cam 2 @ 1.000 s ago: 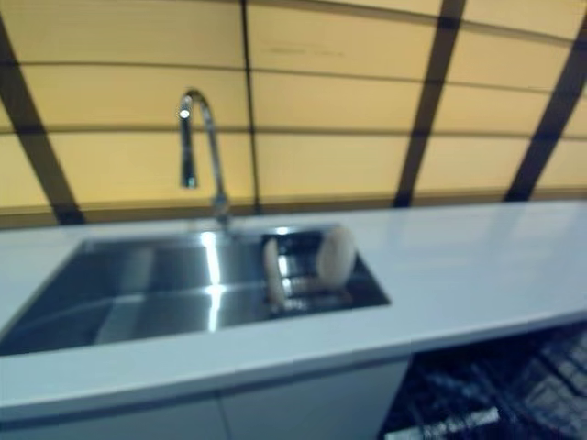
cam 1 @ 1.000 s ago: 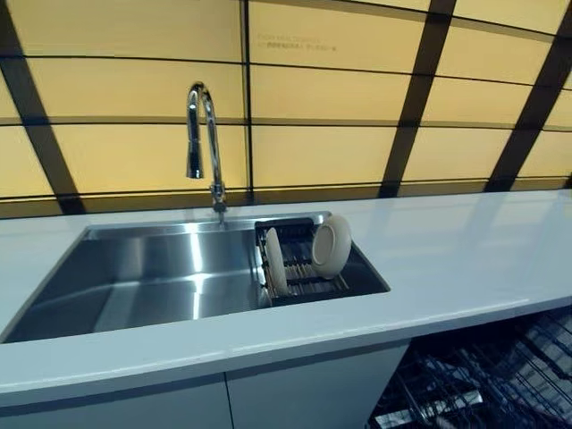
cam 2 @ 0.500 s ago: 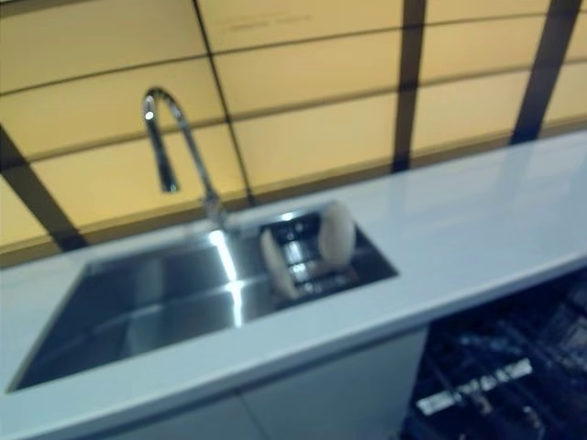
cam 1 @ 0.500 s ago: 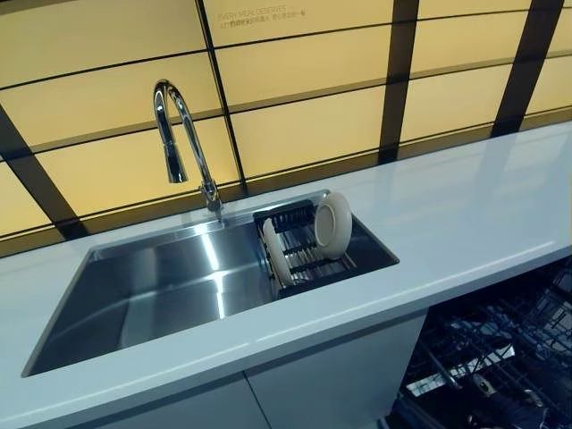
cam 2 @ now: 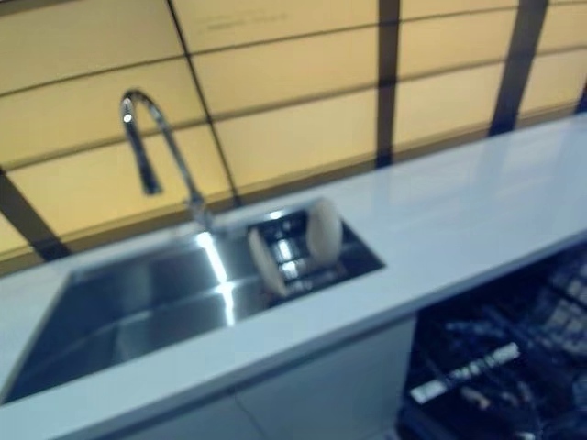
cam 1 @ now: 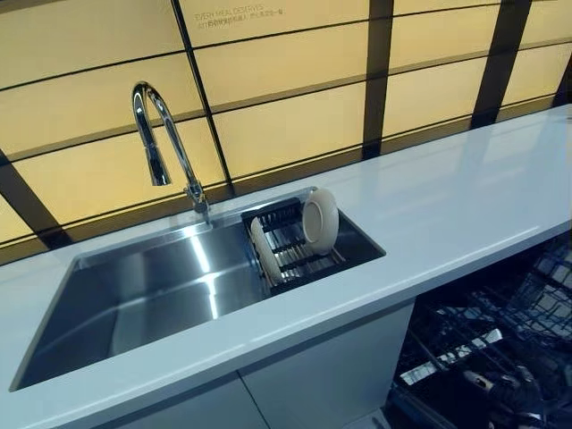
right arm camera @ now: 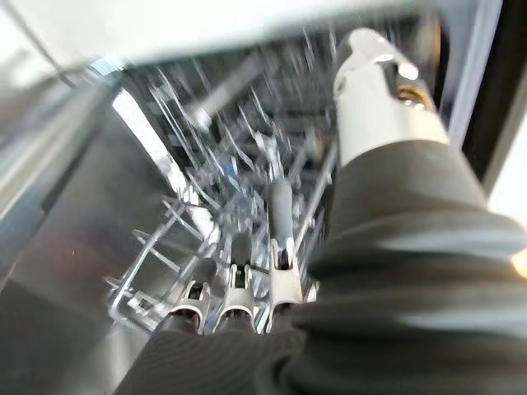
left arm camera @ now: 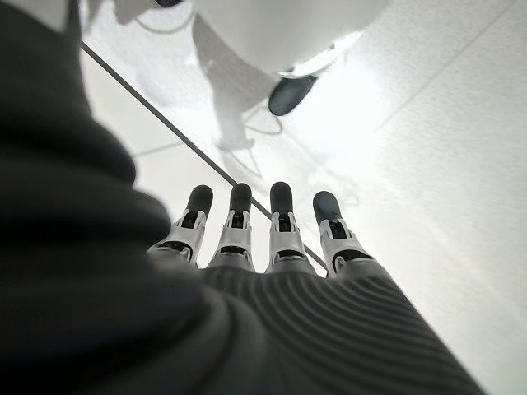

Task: Take plates into dishwasher

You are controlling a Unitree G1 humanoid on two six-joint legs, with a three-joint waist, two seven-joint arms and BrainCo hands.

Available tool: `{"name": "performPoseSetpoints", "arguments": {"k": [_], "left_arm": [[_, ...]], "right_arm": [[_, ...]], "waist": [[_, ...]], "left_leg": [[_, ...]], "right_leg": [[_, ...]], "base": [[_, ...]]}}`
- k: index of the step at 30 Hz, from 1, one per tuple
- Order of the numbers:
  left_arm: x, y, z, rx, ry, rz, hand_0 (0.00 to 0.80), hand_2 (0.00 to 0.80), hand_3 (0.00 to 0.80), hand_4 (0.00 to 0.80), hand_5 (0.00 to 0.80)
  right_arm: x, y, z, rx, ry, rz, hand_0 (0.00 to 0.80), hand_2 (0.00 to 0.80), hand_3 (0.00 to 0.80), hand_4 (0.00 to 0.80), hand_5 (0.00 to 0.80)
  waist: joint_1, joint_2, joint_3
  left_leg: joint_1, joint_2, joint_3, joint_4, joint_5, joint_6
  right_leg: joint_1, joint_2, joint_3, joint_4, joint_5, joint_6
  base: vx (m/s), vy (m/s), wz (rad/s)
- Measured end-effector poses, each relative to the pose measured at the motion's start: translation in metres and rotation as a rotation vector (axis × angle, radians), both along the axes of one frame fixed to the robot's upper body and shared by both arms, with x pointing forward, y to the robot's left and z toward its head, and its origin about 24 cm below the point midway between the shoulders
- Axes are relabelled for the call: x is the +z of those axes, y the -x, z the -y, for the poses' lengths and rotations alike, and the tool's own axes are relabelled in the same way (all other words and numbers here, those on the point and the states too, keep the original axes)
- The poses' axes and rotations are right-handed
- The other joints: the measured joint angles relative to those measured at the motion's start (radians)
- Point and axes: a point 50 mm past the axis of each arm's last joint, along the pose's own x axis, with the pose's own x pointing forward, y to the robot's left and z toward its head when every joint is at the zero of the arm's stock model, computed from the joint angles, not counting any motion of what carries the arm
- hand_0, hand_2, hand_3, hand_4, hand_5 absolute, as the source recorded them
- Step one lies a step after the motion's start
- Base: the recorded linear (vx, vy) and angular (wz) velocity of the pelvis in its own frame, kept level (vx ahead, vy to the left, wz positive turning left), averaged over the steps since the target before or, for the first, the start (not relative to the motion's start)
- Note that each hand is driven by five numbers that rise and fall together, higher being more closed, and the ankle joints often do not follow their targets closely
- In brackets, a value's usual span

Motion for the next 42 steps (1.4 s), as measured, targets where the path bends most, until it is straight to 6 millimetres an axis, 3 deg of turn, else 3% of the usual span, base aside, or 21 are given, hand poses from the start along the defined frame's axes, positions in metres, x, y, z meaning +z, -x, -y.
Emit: {"name": "performPoseSetpoints", "arguments": {"k": [1, 5, 8, 9, 16, 20, 24, 30, 42], "left_arm": [[0.000, 0.001, -0.003, 0.001, -0.009, -0.004, 0.000, 0.000, 0.000, 0.000, 0.000], [0.003, 0.011, -0.032, 0.010, -0.085, -0.045, 0.000, 0.000, 0.000, 0.000, 0.000], [0.008, 0.010, -0.048, 0.009, -0.128, -0.048, 0.000, 0.000, 0.000, 0.000, 0.000], [0.008, 0.010, -0.049, 0.009, -0.130, -0.048, 0.000, 0.000, 0.000, 0.000, 0.000], [0.010, 0.007, -0.053, -0.030, -0.150, -0.057, 0.000, 0.000, 0.000, 0.000, 0.000], [0.010, 0.007, -0.051, -0.032, -0.140, -0.060, 0.000, 0.000, 0.000, 0.000, 0.000], [0.010, 0.004, -0.050, -0.035, -0.132, -0.059, 0.000, 0.000, 0.000, 0.000, 0.000], [0.010, 0.000, -0.049, -0.040, -0.134, -0.056, 0.000, 0.000, 0.000, 0.000, 0.000], [0.006, 0.003, -0.039, -0.065, -0.114, -0.075, 0.000, 0.000, 0.000, 0.000, 0.000]], "right_arm": [[-0.002, -0.001, -0.002, 0.026, -0.009, -0.008, 0.000, 0.000, 0.000, 0.000, 0.000], [-0.013, -0.017, -0.012, 0.153, -0.082, -0.045, 0.000, 0.000, 0.000, 0.000, 0.000], [-0.043, -0.012, -0.029, 0.262, -0.133, -0.199, 0.000, 0.000, 0.000, 0.000, 0.000], [-0.048, -0.010, -0.033, 0.288, -0.130, -0.231, 0.000, 0.000, 0.000, 0.000, 0.000], [-0.117, 0.039, -0.080, 0.470, -0.226, -0.628, 0.000, 0.000, 0.000, 0.000, 0.000], [-0.141, 0.069, -0.095, 0.497, -0.220, -0.783, 0.000, 0.000, 0.000, 0.000, 0.000], [-0.153, 0.089, -0.096, 0.479, -0.219, -0.873, 0.000, 0.000, 0.000, 0.000, 0.000], [-0.161, 0.102, -0.099, 0.425, -0.223, -0.933, 0.000, 0.000, 0.000, 0.000, 0.000], [-0.167, 0.141, -0.089, 0.319, -0.259, -1.051, 0.000, 0.000, 0.000, 0.000, 0.000]], "waist": [[-0.001, -0.013, -0.005], [0.004, -0.129, -0.059], [0.014, -0.193, -0.099], [0.015, -0.196, -0.101], [0.044, -0.156, -0.075], [0.054, -0.137, -0.066], [0.070, -0.142, -0.069], [0.073, -0.156, -0.079], [0.068, -0.113, -0.105]], "left_leg": [[0.001, 0.003, 0.001, 0.000, 0.000, -0.001], [0.009, 0.023, 0.005, 0.000, 0.001, -0.011], [0.013, 0.031, 0.002, 0.000, 0.000, -0.019], [0.014, 0.031, 0.001, 0.000, -0.001, -0.019], [0.014, 0.031, -0.015, 0.001, -0.002, -0.021], [0.013, 0.031, -0.028, 0.001, -0.001, -0.021], [0.013, 0.030, -0.036, 0.001, -0.002, -0.022], [0.013, 0.029, -0.050, 0.001, -0.002, -0.022], [0.013, 0.030, -0.047, 0.000, -0.004, -0.024]], "right_leg": [[0.000, 0.003, 0.000, 0.000, 0.000, 0.000], [0.003, 0.018, -0.003, 0.000, -0.008, -0.002], [0.011, 0.019, -0.034, 0.001, -0.008, -0.003], [0.013, 0.019, -0.037, 0.001, -0.008, -0.003], [0.020, 0.019, -0.063, 0.001, -0.005, -0.007], [0.026, 0.019, -0.082, 0.000, -0.014, -0.013], [0.029, 0.017, -0.087, 0.000, -0.017, -0.017], [0.035, 0.015, -0.098, 0.000, -0.022, -0.024], [0.033, 0.017, -0.091, 0.000, -0.025, -0.029]], "base": [[0.001, -0.026, -0.07], [-0.002, -0.036, -0.05], [-0.002, -0.041, 0.05], [-0.003, -0.042, 0.09], [0.005, -0.029, 0.05], [0.010, -0.005, 0.11], [0.002, 0.016, 0.04], [-0.015, 0.032, 0.07], [-0.003, 0.022, 0.00]]}}
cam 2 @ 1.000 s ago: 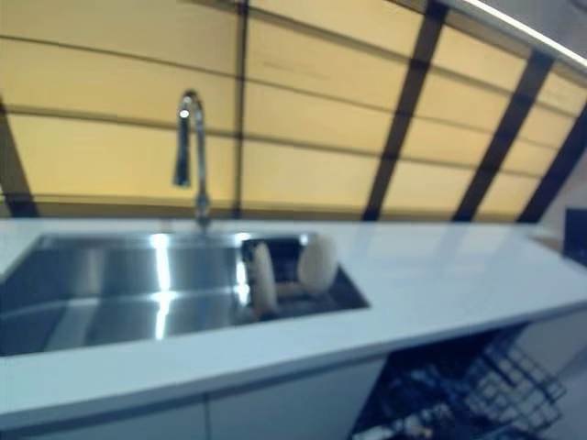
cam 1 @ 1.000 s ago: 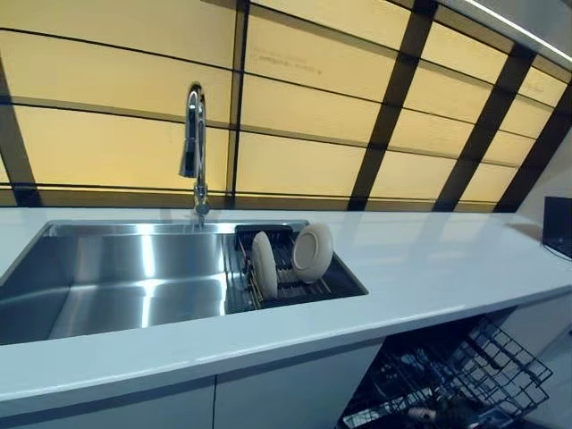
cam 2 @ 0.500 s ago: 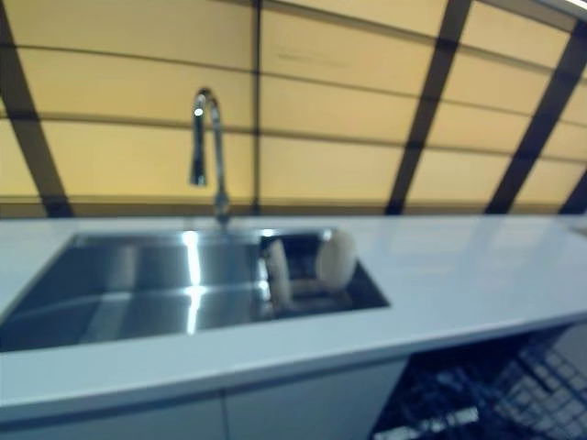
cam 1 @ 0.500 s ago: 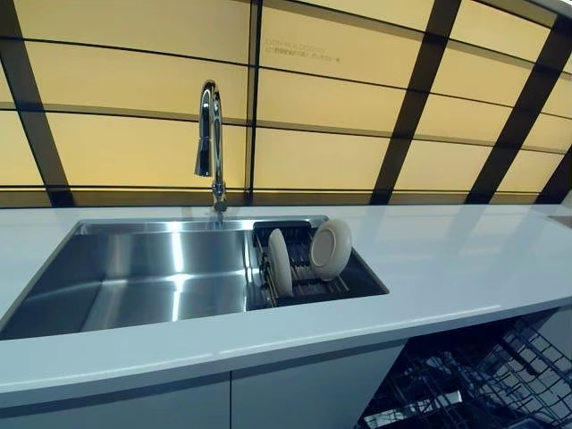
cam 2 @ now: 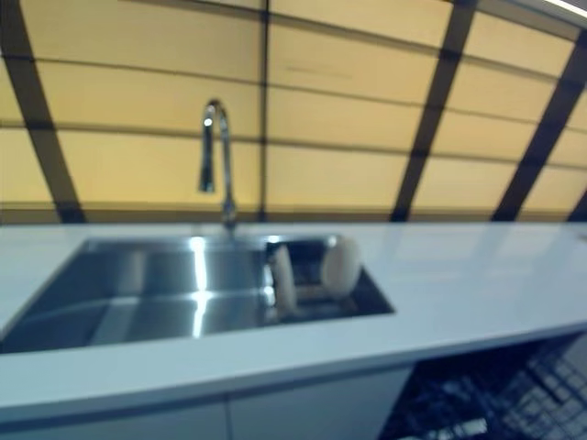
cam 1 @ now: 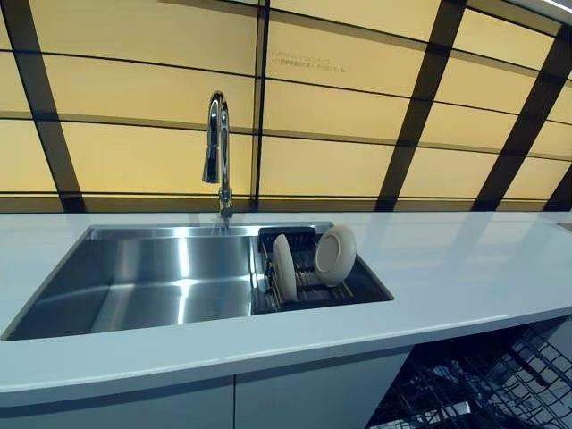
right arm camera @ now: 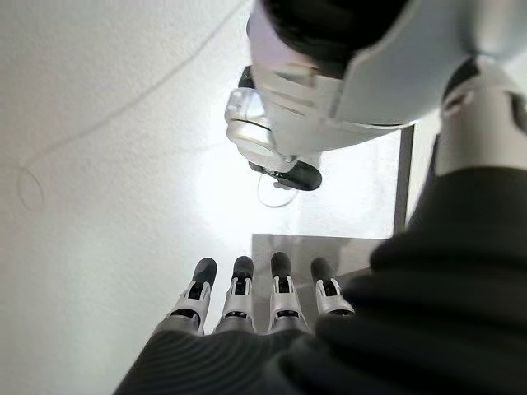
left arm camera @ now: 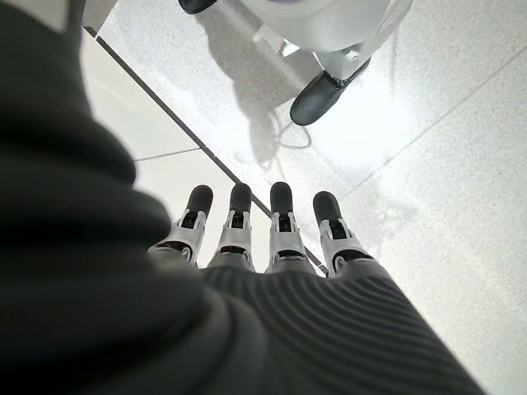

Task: Take plates into dishwasher

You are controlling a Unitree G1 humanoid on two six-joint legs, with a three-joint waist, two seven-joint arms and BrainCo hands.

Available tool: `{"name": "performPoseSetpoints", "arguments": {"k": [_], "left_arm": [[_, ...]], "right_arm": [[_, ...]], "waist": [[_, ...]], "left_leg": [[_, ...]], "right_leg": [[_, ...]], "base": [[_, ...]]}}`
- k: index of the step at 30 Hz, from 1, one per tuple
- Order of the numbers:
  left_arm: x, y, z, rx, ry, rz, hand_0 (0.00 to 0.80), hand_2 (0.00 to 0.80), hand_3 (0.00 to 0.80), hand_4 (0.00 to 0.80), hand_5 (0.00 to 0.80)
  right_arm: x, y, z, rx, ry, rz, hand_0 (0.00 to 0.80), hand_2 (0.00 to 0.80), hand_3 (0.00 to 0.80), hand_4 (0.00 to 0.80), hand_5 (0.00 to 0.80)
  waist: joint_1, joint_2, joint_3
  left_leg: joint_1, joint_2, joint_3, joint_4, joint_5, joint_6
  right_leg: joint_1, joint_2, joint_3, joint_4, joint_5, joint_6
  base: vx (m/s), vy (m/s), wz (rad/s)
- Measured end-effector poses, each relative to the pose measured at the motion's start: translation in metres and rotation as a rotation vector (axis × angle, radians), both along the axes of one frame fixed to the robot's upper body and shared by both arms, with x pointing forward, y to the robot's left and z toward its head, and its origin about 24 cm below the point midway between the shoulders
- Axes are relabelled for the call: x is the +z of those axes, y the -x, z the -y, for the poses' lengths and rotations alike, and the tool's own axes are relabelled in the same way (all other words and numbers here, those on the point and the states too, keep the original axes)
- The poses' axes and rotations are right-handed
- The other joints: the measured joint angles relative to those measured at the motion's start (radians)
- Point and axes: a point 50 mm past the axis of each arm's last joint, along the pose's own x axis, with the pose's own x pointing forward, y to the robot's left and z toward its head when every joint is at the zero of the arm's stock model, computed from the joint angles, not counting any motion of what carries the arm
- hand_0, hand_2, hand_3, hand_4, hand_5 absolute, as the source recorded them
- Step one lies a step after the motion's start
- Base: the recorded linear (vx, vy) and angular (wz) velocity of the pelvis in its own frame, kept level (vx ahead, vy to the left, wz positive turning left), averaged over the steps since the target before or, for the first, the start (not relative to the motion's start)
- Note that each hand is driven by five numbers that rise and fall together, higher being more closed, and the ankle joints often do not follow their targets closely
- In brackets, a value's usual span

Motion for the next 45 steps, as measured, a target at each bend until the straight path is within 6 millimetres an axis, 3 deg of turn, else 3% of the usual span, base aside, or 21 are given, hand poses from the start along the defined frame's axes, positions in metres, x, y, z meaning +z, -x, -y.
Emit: {"name": "performPoseSetpoints", "arguments": {"k": [7, 11, 20, 25, 29, 34, 40, 45], "left_arm": [[-0.001, 0.000, 0.004, -0.008, 0.007, -0.003, 0.000, 0.000, 0.000, 0.000, 0.000], [-0.001, 0.000, 0.003, -0.008, 0.007, -0.002, 0.000, 0.000, 0.000, 0.000, 0.000], [-0.001, -0.002, 0.003, -0.015, 0.002, -0.002, 0.000, 0.000, 0.000, 0.000, 0.000], [0.002, -0.014, 0.005, -0.038, 0.000, 0.020, 0.000, 0.000, 0.000, 0.000, 0.000], [0.004, -0.022, 0.005, -0.035, 0.002, 0.040, 0.000, 0.000, 0.000, 0.000, 0.000], [0.007, -0.033, 0.005, -0.033, 0.004, 0.066, 0.000, 0.000, 0.000, 0.000, 0.000], [0.009, -0.039, 0.005, -0.027, 0.002, 0.069, 0.000, 0.000, 0.000, 0.000, 0.000], [0.008, -0.038, 0.008, -0.010, 0.014, 0.064, 0.000, 0.000, 0.000, 0.000, 0.000]], "right_arm": [[-0.001, 0.015, 0.002, -0.071, 0.006, -0.081, 0.000, 0.000, 0.000, 0.000, 0.000], [-0.002, 0.041, -0.001, -0.189, 0.002, -0.181, 0.000, 0.000, 0.000, 0.000, 0.000], [0.003, 0.089, 0.001, -0.492, 0.089, -0.343, 0.000, 0.000, 0.000, 0.000, 0.000], [0.009, 0.114, 0.007, -0.721, 0.209, -0.393, 0.000, 0.000, 0.000, 0.000, 0.000], [0.013, 0.118, 0.018, -0.900, 0.316, -0.359, 0.000, 0.000, 0.000, 0.000, 0.000], [0.021, 0.115, 0.052, -1.068, 0.510, -0.218, 0.000, 0.000, 0.000, 0.000, 0.000], [0.041, 0.094, 0.102, -1.159, 0.788, 0.038, 0.000, 0.000, 0.000, 0.000, 0.000], [0.062, 0.074, 0.130, -1.226, 1.000, 0.235, 0.000, 0.000, 0.000, 0.000, 0.000]], "waist": [[-0.003, 0.009, -0.004], [-0.010, 0.013, -0.002], [-0.088, 0.026, 0.019], [-0.142, 0.016, 0.052], [-0.163, 0.008, 0.065], [-0.169, 0.002, 0.067], [-0.193, 0.000, 0.069], [-0.209, 0.007, 0.072]], "left_leg": [[-0.002, 0.000, 0.016, 0.000, 0.000, 0.000], [-0.001, -0.001, 0.022, 0.000, 0.000, 0.000], [-0.001, -0.004, 0.082, -0.001, -0.003, 0.003], [0.015, -0.005, 0.129, -0.001, -0.007, 0.000], [0.019, 0.001, 0.165, -0.001, -0.014, -0.005], [0.032, 0.011, 0.191, 0.000, -0.025, -0.013], [0.036, 0.007, 0.205, -0.001, -0.036, -0.011], [0.035, 0.006, 0.211, 0.000, -0.036, -0.011]], "right_leg": [[-0.015, 0.001, 0.013, 0.010, 0.000, -0.001], [-0.017, 0.001, 0.018, 0.012, 0.000, 0.000], [-0.071, 0.003, 0.087, 0.051, 0.002, 0.006], [-0.092, 0.013, 0.124, 0.057, 0.008, 0.016], [-0.103, 0.017, 0.126, 0.056, 0.013, 0.024], [-0.100, 0.034, 0.144, 0.055, 0.028, 0.025], [-0.103, 0.033, 0.151, 0.055, 0.036, 0.023], [-0.104, 0.033, 0.159, 0.045, 0.030, 0.029]], "base": [[-0.012, 0.020, -0.05], [-0.009, 0.015, -0.02], [-0.040, 0.040, -0.22], [-0.028, 0.025, -0.26], [0.003, -0.004, -0.27], [-0.004, -0.004, -0.17], [0.006, 0.033, -0.08], [0.011, 0.052, -0.04]]}}
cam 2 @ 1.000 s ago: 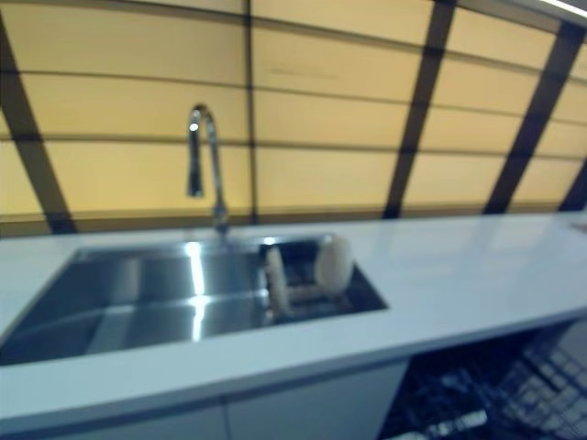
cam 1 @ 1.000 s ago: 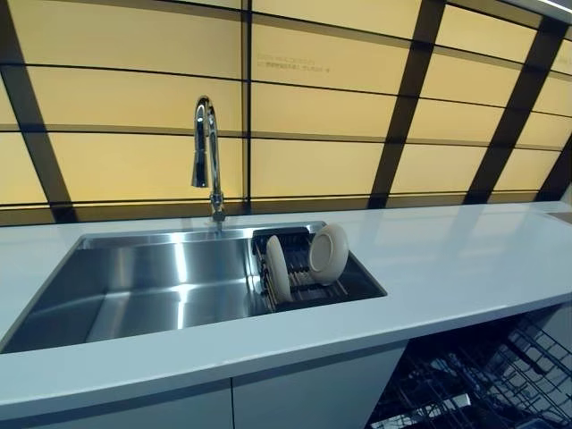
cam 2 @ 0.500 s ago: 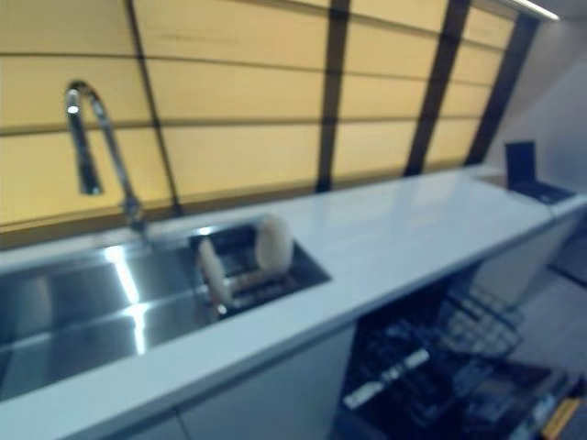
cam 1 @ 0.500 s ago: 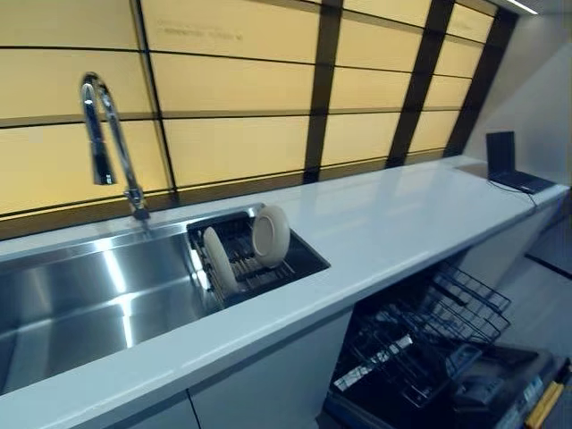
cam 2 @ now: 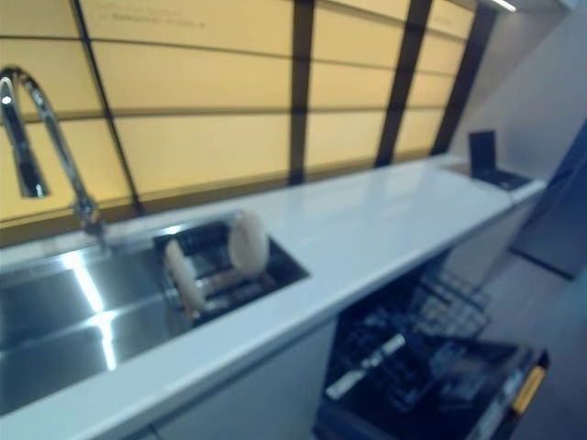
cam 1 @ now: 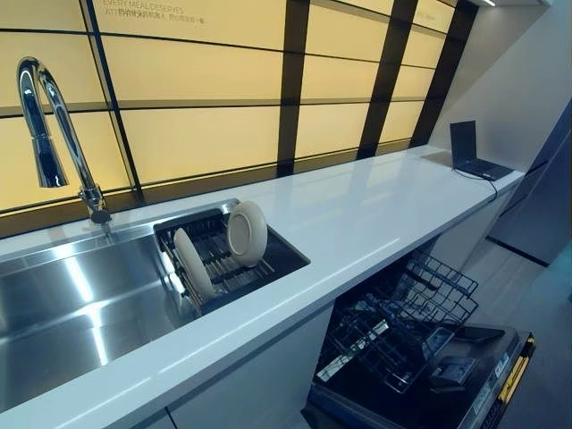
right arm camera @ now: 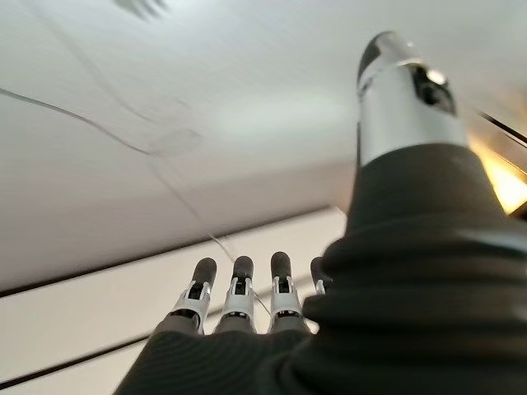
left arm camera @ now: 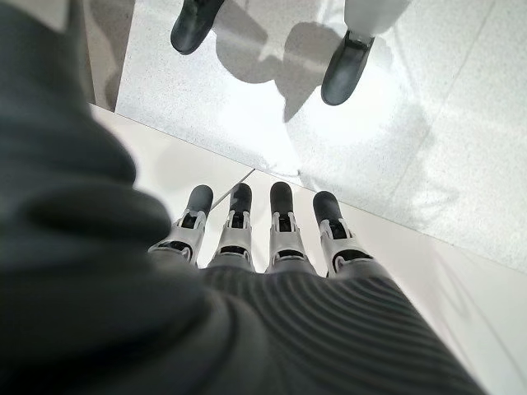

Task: Take plates into dishwasher

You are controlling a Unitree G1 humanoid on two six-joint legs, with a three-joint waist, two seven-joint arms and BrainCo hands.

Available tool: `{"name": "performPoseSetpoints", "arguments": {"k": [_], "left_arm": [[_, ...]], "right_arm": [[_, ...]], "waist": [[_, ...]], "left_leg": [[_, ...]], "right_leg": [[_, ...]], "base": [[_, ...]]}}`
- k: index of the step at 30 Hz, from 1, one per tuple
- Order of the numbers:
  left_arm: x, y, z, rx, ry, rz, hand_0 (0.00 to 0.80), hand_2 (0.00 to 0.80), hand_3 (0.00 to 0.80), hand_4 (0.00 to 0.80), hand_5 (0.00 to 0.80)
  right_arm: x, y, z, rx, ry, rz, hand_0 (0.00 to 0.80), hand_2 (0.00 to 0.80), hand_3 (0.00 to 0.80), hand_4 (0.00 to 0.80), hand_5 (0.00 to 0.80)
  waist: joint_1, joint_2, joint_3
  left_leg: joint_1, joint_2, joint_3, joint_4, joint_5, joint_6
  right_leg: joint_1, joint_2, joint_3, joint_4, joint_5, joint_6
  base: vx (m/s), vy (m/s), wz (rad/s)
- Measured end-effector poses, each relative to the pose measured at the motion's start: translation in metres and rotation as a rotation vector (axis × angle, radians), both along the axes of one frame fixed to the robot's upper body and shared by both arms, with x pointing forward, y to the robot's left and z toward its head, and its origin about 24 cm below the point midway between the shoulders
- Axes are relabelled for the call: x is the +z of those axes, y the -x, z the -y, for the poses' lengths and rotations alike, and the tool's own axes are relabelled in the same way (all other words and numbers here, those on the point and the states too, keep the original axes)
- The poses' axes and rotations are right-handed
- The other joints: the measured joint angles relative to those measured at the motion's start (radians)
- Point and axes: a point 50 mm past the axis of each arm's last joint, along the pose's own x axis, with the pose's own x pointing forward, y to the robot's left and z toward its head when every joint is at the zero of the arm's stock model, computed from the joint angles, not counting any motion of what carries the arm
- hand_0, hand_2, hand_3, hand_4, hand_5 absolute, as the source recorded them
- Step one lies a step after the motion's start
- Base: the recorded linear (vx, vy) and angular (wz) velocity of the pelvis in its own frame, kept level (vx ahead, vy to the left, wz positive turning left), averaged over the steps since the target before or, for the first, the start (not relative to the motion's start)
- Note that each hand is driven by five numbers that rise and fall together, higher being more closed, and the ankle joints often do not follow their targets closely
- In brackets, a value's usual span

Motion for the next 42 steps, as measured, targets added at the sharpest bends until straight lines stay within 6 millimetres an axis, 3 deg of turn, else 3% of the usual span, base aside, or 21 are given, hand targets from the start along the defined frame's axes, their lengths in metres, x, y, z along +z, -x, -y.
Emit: {"name": "performPoseSetpoints", "arguments": {"k": [5, 14, 20, 24, 28, 36, 42], "left_arm": [[-0.002, 0.002, 0.006, 0.004, 0.011, -0.008, 0.000, 0.000, 0.000, 0.000, 0.000], [-0.004, 0.005, 0.012, 0.023, 0.039, -0.009, 0.000, 0.000, 0.000, 0.000, 0.000], [-0.007, 0.015, 0.014, 0.030, 0.045, -0.031, 0.000, 0.000, 0.000, 0.000, 0.000], [-0.012, 0.026, 0.022, 0.037, 0.066, -0.055, 0.000, 0.000, 0.000, 0.000, 0.000], [-0.012, 0.027, 0.023, 0.045, 0.071, -0.056, 0.000, 0.000, 0.000, 0.000, 0.000], [-0.013, 0.031, 0.023, 0.044, 0.070, -0.065, 0.000, 0.000, 0.000, 0.000, 0.000], [-0.013, 0.032, 0.022, 0.011, 0.054, -0.070, 0.000, 0.000, 0.000, 0.000, 0.000]], "right_arm": [[0.035, -0.037, 0.025, -0.008, 0.345, 0.128, 0.000, 0.000, 0.000, 0.000, 0.000], [0.092, -0.092, 0.036, 0.113, 0.735, 0.292, 0.000, 0.000, 0.000, 0.000, 0.000], [0.144, -0.126, 0.045, 0.241, 0.955, 0.409, 0.000, 0.000, 0.000, 0.000, 0.000], [0.192, -0.149, 0.043, 0.330, 1.124, 0.526, 0.000, 0.000, 0.000, 0.000, 0.000], [0.226, -0.165, 0.035, 0.425, 1.253, 0.585, 0.000, 0.000, 0.000, 0.000, 0.000], [0.270, -0.185, 0.032, 0.589, 1.376, 0.658, 0.000, 0.000, 0.000, 0.000, 0.000], [0.330, -0.204, 0.027, 0.750, 1.537, 0.712, 0.000, 0.000, 0.000, 0.000, 0.000]], "waist": [[-0.023, 0.026, -0.005], [-0.038, 0.037, -0.014], [-0.035, 0.039, -0.018], [-0.036, 0.057, -0.029], [-0.029, 0.056, -0.032], [-0.004, 0.037, -0.048], [0.016, 0.029, -0.060]], "left_leg": [[-0.001, 0.001, 0.004, 0.000, -0.003, -0.002], [0.003, -0.006, 0.006, 0.000, -0.010, 0.001], [0.015, -0.008, 0.004, 0.000, -0.011, 0.001], [0.014, -0.006, 0.003, 0.001, -0.009, 0.002], [0.014, -0.006, 0.001, 0.001, -0.010, 0.002], [0.015, -0.006, -0.002, 0.001, -0.010, 0.002], [0.016, -0.004, -0.017, 0.002, -0.009, 0.002]], "right_leg": [[0.002, 0.003, 0.003, -0.013, -0.001, -0.002], [0.006, 0.001, 0.014, -0.016, 0.017, -0.019], [0.016, -0.001, 0.013, -0.019, 0.009, -0.010], [0.018, 0.001, 0.013, -0.027, 0.007, -0.009], [0.019, 0.002, 0.013, -0.027, 0.009, -0.009], [0.022, 0.001, 0.012, -0.027, 0.010, -0.010], [0.030, 0.001, 0.003, -0.034, 0.011, -0.010]], "base": [[0.018, 0.029, -0.02], [0.012, 0.004, -0.01], [0.011, -0.001, -0.02], [0.008, 0.000, -0.01], [0.000, 0.000, 0.00], [0.012, -0.027, 0.00], [0.019, -0.046, 0.05]]}}
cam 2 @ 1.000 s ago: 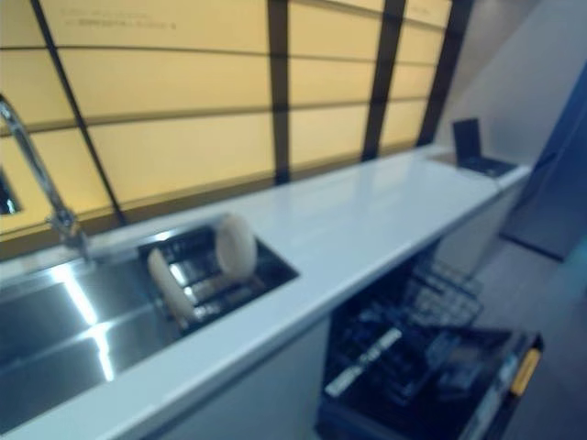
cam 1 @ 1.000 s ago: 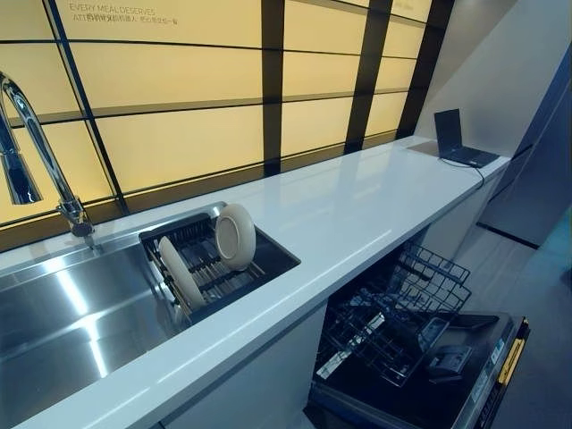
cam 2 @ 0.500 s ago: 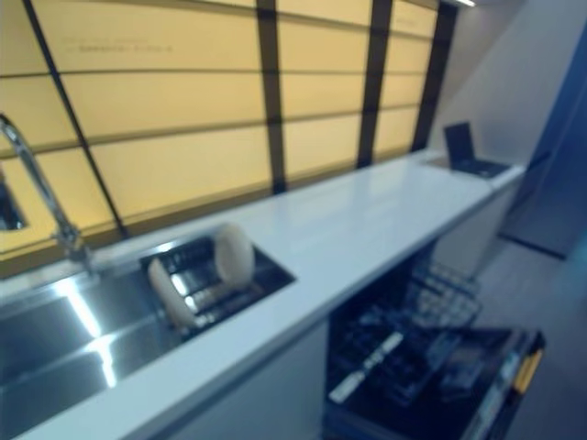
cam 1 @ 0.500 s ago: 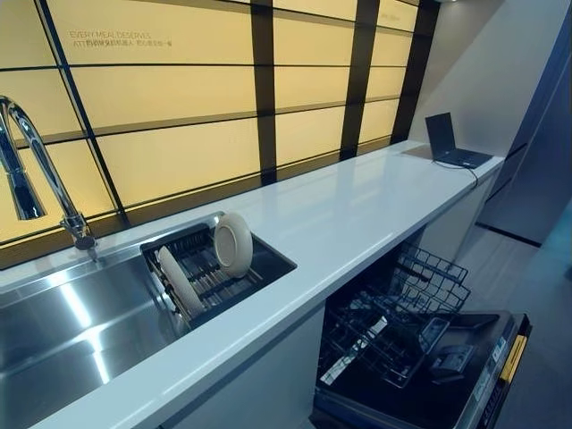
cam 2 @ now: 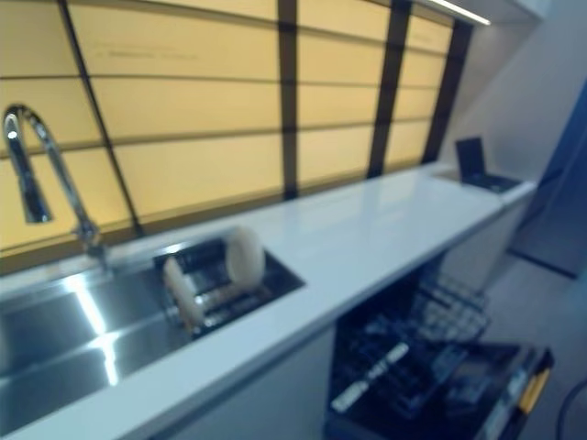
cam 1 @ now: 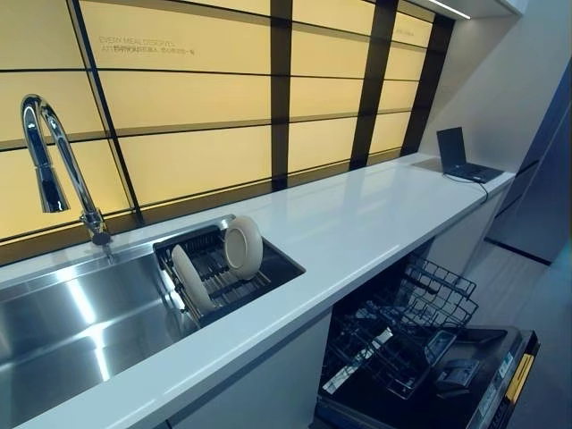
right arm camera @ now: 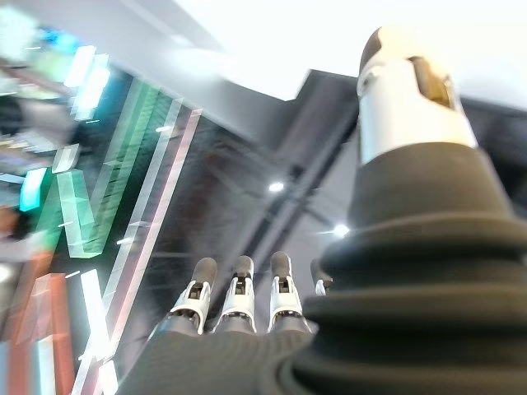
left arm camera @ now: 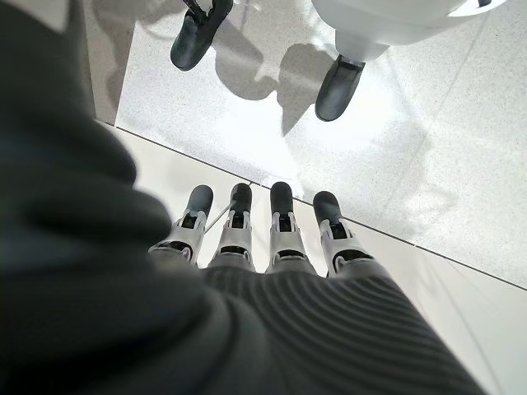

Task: Take plates into dishwasher

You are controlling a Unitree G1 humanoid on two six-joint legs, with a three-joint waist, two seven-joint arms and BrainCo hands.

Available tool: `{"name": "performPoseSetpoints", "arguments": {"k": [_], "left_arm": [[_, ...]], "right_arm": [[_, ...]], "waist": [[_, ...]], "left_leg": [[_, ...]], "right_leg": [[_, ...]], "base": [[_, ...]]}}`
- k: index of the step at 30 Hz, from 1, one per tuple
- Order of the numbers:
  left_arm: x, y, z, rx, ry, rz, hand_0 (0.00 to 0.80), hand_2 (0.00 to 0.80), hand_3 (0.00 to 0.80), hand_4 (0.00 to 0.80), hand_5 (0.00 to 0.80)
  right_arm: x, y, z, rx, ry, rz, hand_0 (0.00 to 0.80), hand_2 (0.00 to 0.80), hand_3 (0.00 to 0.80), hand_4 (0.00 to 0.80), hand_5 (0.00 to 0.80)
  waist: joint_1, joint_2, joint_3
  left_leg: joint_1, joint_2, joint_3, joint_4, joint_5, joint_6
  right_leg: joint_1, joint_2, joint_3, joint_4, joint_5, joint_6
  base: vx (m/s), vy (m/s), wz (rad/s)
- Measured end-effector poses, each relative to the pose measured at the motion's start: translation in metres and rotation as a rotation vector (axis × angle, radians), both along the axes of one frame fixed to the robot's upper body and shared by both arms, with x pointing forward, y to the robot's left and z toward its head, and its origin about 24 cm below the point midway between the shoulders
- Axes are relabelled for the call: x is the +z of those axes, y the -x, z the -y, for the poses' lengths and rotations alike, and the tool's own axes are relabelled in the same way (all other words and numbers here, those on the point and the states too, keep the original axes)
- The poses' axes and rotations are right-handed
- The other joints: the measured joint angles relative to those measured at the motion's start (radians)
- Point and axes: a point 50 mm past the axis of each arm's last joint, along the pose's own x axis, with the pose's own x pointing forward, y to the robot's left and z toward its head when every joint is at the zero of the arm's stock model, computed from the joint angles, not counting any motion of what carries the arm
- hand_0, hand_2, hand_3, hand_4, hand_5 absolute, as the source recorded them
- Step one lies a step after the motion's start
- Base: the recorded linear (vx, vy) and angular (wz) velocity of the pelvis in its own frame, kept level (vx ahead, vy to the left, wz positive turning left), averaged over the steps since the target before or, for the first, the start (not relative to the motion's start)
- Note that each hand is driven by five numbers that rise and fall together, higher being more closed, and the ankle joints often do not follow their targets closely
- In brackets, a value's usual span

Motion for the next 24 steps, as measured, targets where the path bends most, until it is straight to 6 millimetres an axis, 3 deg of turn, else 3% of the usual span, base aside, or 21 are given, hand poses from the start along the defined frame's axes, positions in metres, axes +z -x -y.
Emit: {"name": "performPoseSetpoints", "arguments": {"k": [5, 9, 15, 20, 24], "left_arm": [[0.000, 0.003, -0.002, 0.001, -0.001, -0.006, 0.000, 0.000, 0.000, 0.000, 0.000], [-0.001, 0.007, -0.003, 0.002, -0.002, -0.015, 0.000, 0.000, 0.000, 0.000, 0.000], [0.001, 0.009, -0.014, 0.002, -0.029, -0.019, 0.000, 0.000, 0.000, 0.000, 0.000], [0.004, 0.009, -0.025, -0.017, -0.066, -0.023, 0.000, 0.000, 0.000, 0.000, 0.000], [0.007, 0.010, -0.036, -0.030, -0.093, -0.033, 0.000, 0.000, 0.000, 0.000, 0.000]], "right_arm": [[0.056, -0.017, -0.011, 0.078, 0.154, 0.024, 0.000, 0.000, 0.000, 0.000, 0.000], [0.088, -0.024, -0.018, 0.117, 0.216, 0.030, 0.000, 0.000, 0.000, 0.000, 0.000], [0.121, -0.039, -0.032, 0.190, 0.267, 0.011, 0.000, 0.000, 0.000, 0.000, 0.000], [0.137, -0.049, -0.026, 0.190, 0.205, 0.019, 0.000, 0.000, 0.000, 0.000, 0.000], [0.159, -0.061, -0.035, 0.230, 0.202, 0.030, 0.000, 0.000, 0.000, 0.000, 0.000]], "waist": [[0.029, -0.010, -0.009], [0.053, -0.022, -0.017], [0.087, -0.052, -0.033], [0.124, -0.075, -0.049], [0.155, -0.082, -0.054]], "left_leg": [[0.000, 0.003, -0.033, -0.001, 0.001, 0.001], [-0.001, 0.005, -0.056, 0.000, 0.002, 0.000], [-0.004, 0.008, -0.095, 0.000, 0.010, -0.004], [-0.013, 0.006, -0.123, 0.000, 0.013, -0.002], [-0.020, 0.007, -0.155, 0.001, 0.018, -0.003]], "right_leg": [[0.015, 0.000, -0.020, -0.009, 0.000, 0.000], [0.027, -0.002, -0.042, -0.011, -0.002, 0.000], [0.045, -0.007, -0.076, -0.011, -0.011, 0.001], [0.052, -0.014, -0.104, -0.012, -0.018, 0.004], [0.062, -0.016, -0.129, -0.012, -0.025, -0.004]], "base": [[0.026, -0.049, 0.10], [0.021, -0.044, 0.14], [0.014, -0.040, 0.17], [-0.001, -0.052, 0.20], [-0.001, -0.048, 0.22]]}}
